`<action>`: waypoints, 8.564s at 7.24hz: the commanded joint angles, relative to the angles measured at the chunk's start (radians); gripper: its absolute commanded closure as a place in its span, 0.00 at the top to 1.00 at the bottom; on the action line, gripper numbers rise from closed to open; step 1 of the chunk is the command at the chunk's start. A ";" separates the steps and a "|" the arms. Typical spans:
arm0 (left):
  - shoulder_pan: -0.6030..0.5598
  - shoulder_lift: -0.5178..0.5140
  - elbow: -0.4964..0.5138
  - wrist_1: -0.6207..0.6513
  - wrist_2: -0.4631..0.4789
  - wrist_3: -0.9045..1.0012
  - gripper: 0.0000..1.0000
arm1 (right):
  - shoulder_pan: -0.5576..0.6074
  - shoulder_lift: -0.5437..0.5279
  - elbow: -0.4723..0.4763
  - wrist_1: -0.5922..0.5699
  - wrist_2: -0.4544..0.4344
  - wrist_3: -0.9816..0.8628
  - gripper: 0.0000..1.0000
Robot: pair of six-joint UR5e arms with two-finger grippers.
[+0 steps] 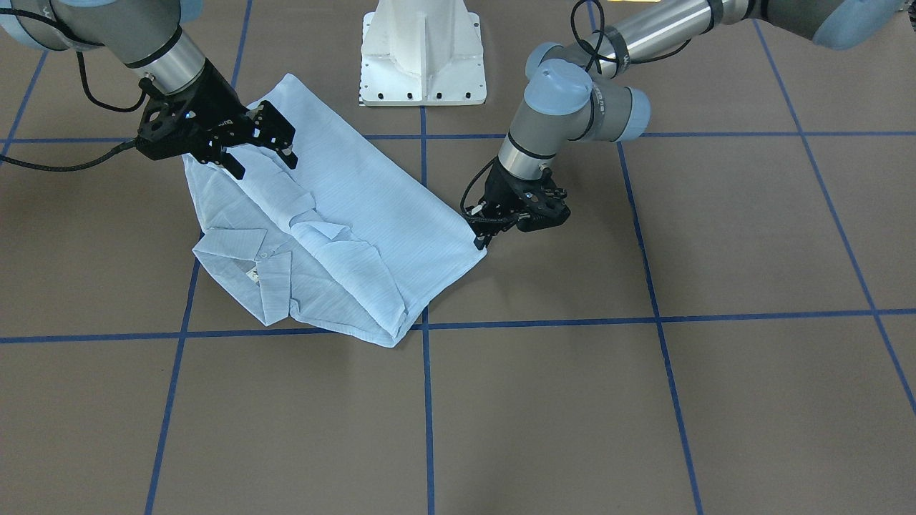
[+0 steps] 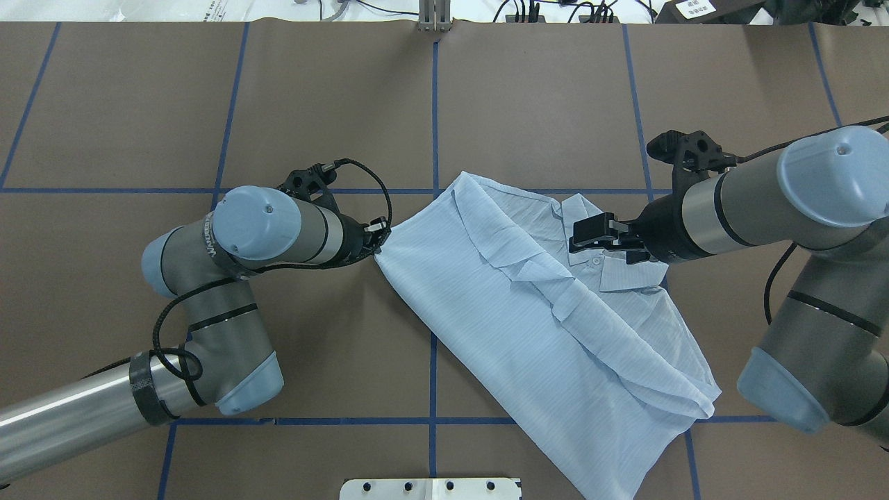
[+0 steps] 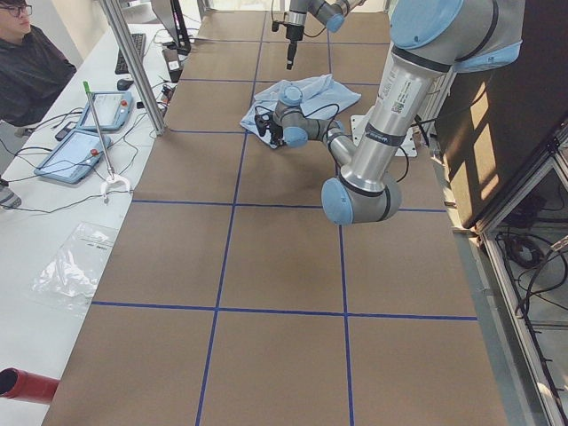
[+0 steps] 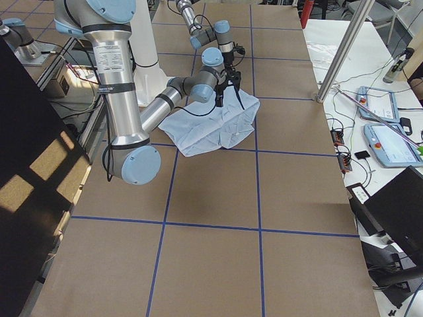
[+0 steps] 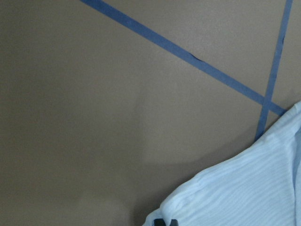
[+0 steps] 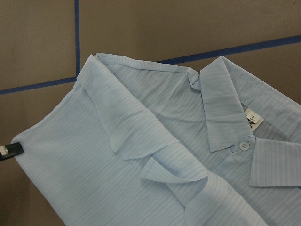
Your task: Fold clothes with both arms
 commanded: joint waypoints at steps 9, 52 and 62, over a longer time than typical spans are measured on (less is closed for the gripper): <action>-0.230 -0.410 0.762 -0.492 0.130 0.254 0.00 | 0.007 0.035 -0.009 -0.003 -0.029 0.000 1.00; -0.382 0.021 0.212 -0.371 -0.287 0.391 1.00 | -0.135 0.466 -0.505 -0.330 -0.414 -0.650 1.00; -0.381 0.019 0.212 -0.372 -0.287 0.393 1.00 | -0.133 0.443 -0.525 -0.367 -0.339 -0.689 1.00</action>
